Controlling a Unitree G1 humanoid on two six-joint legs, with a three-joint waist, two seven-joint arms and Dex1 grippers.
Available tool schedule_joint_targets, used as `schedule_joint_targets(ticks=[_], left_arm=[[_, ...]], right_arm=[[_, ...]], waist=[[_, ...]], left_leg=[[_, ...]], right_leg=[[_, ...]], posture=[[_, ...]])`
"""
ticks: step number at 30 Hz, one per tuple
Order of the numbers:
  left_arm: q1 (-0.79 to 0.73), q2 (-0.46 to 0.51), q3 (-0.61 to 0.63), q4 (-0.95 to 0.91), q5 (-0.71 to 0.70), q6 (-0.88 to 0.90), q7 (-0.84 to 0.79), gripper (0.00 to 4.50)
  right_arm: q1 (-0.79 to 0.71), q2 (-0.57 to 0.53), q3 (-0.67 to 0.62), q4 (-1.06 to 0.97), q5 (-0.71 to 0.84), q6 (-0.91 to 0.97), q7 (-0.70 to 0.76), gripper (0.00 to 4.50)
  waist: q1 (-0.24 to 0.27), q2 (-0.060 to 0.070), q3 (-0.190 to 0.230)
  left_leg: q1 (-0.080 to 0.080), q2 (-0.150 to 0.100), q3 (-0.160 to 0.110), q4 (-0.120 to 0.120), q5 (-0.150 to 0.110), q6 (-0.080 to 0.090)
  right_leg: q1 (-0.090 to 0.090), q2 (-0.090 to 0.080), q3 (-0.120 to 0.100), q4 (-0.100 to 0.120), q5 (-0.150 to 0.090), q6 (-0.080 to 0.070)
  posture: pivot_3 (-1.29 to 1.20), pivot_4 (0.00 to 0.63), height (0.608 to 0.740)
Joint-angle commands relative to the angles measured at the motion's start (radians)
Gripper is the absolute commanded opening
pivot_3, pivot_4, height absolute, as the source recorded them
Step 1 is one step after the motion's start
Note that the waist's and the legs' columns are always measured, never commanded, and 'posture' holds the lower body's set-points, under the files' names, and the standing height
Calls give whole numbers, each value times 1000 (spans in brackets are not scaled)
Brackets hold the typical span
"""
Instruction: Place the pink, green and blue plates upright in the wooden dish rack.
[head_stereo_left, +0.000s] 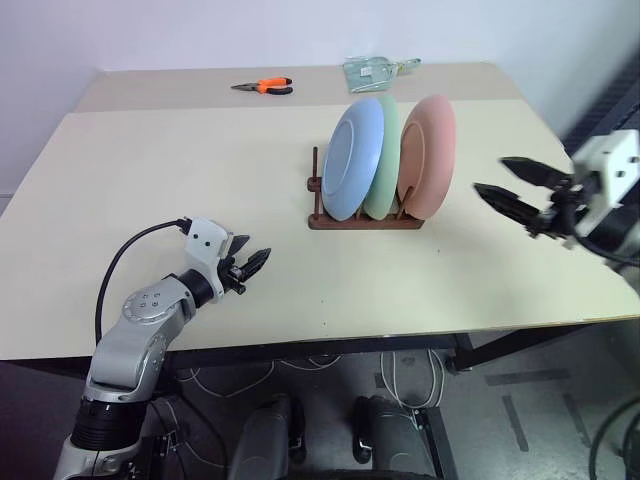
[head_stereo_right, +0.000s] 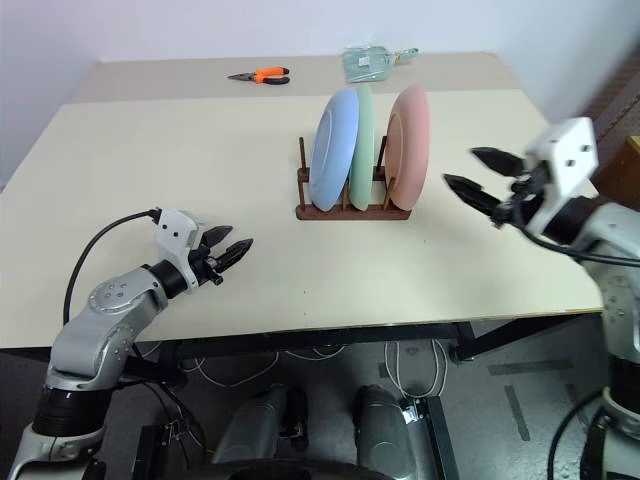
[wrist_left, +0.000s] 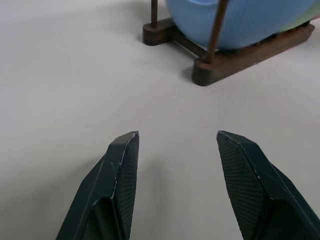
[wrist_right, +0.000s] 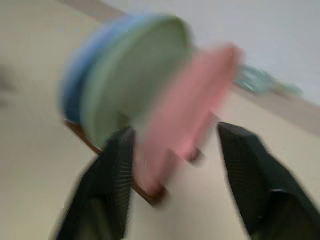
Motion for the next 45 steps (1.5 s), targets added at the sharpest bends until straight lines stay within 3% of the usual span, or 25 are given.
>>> schedule_joint_targets(ticks=[1, 2, 3, 14, 36, 40, 45], left_arm=[[-2, 3, 13, -22, 4, -28, -9, 2509], [1, 1, 11, -28, -4, -24, -15, 2509], [3, 0, 8, -37, -12, -20, -21, 2509], [-4, -36, -41, -70, -14, -10, -21, 2509], [19, -56, -79, -122, -17, 20, -15, 2509], [20, -51, -71, -122, -16, 22, -16, 2509], [37, -2, -26, -89, -2, 3, -36, 2509]], right_arm=[[-38, 0, 171, -58, -127, -9, -41, 709], [-49, 3, 215, -60, -165, -11, -56, 82], [-64, 11, 256, -57, -205, -13, -78, 29], [-175, 108, 437, 30, -432, -42, -148, 29], [-300, 264, 506, 20, -487, -82, -88, 29], [-261, 197, 410, -8, -450, -88, -47, 29], [-71, 67, 13, -70, -115, 88, 136, 29]], waist=[[7, 0, 0], [11, 0, 0], [16, 0, 0], [21, 0, 0], [19, 0, 0], [23, 0, 0], [28, -1, 0]], left_leg=[[0, 0, 0, 0, 0, 0], [-1, -1, -1, 1, 0, 0], [-1, -1, -1, 1, -1, 1], [-1, -1, 0, 1, 0, 0], [-1, -1, 0, 1, 0, 0], [-1, -1, 0, 1, 0, 0], [-2, -2, -1, 2, -1, 1]], right_leg=[[0, -1, 0, 0, 0, 0], [0, -1, -1, 0, 0, 0], [0, -1, -1, -1, 0, 0], [0, 0, -2, -1, 0, 0], [0, 3, -2, 0, 0, 0], [0, 3, -2, 0, 0, 0], [2, 2, -3, -2, 0, 1]], posture=[[0, 150, 740], [0, 150, 740], [0, 150, 740], [0, 150, 740], [0, 150, 740], [0, 150, 740], [0, 150, 740]])
